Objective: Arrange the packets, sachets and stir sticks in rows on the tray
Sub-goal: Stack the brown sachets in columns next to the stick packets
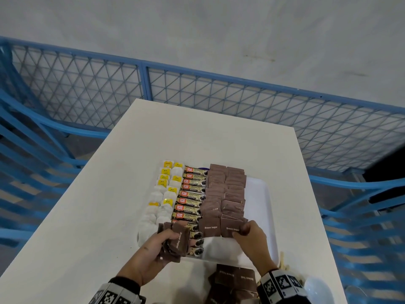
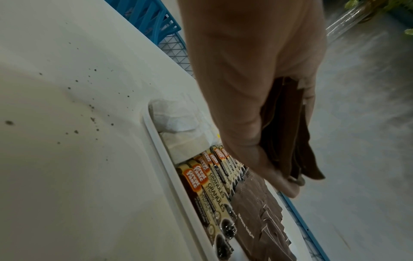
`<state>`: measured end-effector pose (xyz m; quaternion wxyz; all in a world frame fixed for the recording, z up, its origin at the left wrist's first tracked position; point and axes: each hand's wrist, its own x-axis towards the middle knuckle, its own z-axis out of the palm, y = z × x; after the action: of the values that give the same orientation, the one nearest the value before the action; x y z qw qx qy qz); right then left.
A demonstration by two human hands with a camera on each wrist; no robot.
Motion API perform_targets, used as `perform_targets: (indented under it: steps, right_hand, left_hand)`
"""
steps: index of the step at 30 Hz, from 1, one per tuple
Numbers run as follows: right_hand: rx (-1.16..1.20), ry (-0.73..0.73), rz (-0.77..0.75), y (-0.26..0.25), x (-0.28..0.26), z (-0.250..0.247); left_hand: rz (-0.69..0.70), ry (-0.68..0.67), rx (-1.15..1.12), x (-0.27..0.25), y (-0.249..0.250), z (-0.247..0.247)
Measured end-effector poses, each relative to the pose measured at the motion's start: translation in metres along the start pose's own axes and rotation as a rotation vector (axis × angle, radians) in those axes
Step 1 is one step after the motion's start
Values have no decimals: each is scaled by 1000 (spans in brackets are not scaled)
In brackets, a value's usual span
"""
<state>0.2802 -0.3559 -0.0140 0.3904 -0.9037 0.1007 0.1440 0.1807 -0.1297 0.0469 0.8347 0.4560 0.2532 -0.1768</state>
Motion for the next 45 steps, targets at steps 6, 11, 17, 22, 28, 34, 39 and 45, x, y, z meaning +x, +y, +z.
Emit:
perform_targets:
  steps: [6,11,17,22,28,34,39,45]
  right_hand:
    - [-6,14,-41,5,1,3]
    - [-40,64,-75,5,-3,2]
    - [71,-35,-308,-29,-20,-4]
    - [205,-516,-388,-67,-43,-4]
    - [224,-645,-284,-69,-46,8]
    - [447,-678,-159,-69,-43,-3]
    - [413,-428,-83,-59,-23,-17]
    - [161,-326,-238,-41,-13,-11]
  left_hand:
    - [-2,37,38,1,0,1]
    - [-12,49,86,2,-1,1]
    - [5,6,105,0,0,5]
    - [19,-49,142,-2,2,7]
    - [29,-49,113,-3,4,8]
    - [19,0,103,-1,-1,1]
    - [52,41,52,4,-2,-4]
    - [81,92,45,9,-4,-6]
